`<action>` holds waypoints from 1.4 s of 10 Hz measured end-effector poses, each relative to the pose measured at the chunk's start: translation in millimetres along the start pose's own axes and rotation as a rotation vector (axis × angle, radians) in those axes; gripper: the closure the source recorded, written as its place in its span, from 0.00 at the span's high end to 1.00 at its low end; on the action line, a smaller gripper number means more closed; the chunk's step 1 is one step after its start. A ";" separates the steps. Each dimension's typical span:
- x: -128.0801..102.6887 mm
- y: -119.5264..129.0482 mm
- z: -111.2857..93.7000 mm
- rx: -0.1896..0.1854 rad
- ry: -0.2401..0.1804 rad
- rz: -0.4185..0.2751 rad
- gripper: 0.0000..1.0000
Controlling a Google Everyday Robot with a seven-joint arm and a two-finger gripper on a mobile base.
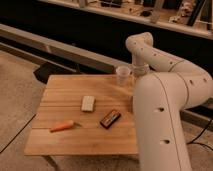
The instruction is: Place the bottle in the ceramic bowl
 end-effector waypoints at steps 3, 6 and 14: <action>11.7 -0.3 22.8 0.011 0.058 -0.012 0.00; 14.5 5.9 37.0 0.013 0.085 -0.027 0.01; 2.4 9.8 28.0 0.031 0.063 -0.031 0.76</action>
